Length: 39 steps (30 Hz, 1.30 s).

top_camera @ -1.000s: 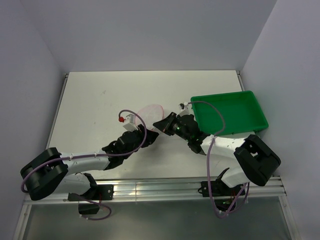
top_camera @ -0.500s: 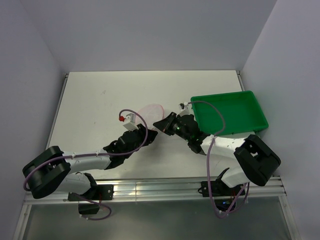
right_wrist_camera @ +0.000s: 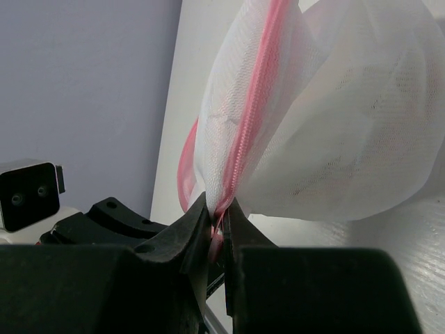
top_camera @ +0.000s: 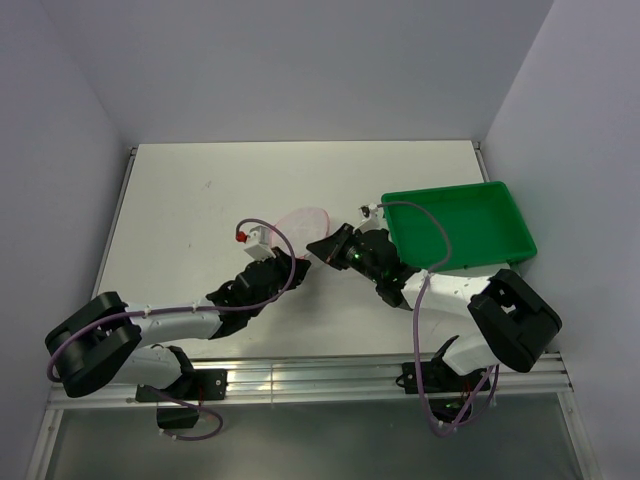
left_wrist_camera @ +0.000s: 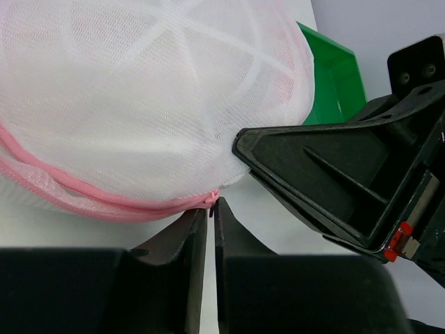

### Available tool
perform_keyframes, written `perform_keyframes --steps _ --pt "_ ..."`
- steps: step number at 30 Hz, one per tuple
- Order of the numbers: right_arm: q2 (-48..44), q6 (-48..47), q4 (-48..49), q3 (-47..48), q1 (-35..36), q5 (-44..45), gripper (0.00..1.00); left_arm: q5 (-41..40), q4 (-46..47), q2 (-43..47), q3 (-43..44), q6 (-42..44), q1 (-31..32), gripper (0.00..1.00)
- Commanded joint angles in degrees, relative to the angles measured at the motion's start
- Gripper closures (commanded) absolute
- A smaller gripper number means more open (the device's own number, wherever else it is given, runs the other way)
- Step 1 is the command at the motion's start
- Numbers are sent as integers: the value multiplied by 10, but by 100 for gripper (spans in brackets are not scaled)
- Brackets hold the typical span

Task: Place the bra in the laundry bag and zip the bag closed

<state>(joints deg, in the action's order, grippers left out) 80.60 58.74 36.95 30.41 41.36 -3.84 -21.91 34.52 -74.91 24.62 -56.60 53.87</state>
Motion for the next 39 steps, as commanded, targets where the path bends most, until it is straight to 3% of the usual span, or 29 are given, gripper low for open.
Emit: perform_keyframes --steps 1,5,13,23,31,37,39 --pt "-10 -16 8 -11 5 -4 100 -17 48 0 9 4 -4 88" --pt "-7 -16 8 -9 4 -4 100 -14 40 10 1 -5 -4 100" --pt "-10 -39 2 -5 -31 -36 100 -4 2 61 -39 -3 -4 100" --pt "2 -109 -26 32 -95 -151 100 -27 -92 211 -120 3 -15 100" --pt "25 -131 -47 56 -111 -173 100 -34 -159 296 -133 29 -43 100" --pt "86 -169 -87 126 -146 -231 100 -43 -202 351 -144 46 -54 100" --pt "106 -215 -129 186 -145 -204 99 -41 -212 365 -143 55 -54 100"
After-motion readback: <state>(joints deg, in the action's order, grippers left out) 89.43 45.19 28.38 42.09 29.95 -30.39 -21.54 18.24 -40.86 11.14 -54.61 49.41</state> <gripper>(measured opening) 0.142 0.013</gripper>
